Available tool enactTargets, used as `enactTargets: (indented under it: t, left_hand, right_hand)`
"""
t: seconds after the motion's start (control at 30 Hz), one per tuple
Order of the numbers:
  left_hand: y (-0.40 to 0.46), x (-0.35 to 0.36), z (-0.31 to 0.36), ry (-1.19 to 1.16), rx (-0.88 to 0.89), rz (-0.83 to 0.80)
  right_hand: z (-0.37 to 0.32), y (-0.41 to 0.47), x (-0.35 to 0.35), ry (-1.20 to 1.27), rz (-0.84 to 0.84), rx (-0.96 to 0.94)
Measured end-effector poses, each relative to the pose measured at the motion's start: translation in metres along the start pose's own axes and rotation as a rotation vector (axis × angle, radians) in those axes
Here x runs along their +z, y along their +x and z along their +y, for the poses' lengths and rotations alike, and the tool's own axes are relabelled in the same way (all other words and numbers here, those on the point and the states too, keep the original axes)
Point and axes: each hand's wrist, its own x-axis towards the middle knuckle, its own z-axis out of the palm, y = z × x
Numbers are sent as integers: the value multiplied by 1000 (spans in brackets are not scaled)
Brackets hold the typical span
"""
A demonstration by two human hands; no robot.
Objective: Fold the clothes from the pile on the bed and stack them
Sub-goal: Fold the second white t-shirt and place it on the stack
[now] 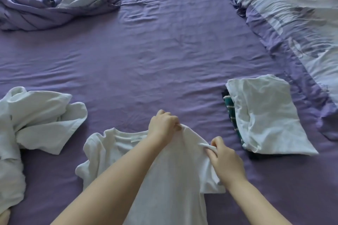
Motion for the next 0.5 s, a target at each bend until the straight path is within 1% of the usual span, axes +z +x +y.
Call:
enactTargets:
  t: [0.07, 0.13, 0.2, 0.27, 0.33, 0.43, 0.5]
  left_hand:
    - [9, -1, 10, -39, -60, 40]
    - [15, 1, 23, -30, -115, 73]
    - [19, 8, 34, -15, -186, 53]
    - [16, 16, 39, 4, -234, -3]
    - [7, 23, 36, 12, -220, -6]
    - [-19, 18, 19, 22, -178, 50]
    - [-40, 9, -2, 22, -198, 121]
  right_hand:
    - [3, 0, -5, -84, 88, -17]
    - [2, 2, -10, -157, 168, -33]
    - [-2, 5, -12, -201, 205, -74]
    - [-3, 5, -9, -275, 182, -157]
    - [-5, 0, -4, -375, 148, -224]
    - [-9, -13, 8, -447, 97, -343]
    - [-16, -24, 21, -485, 32, -456]
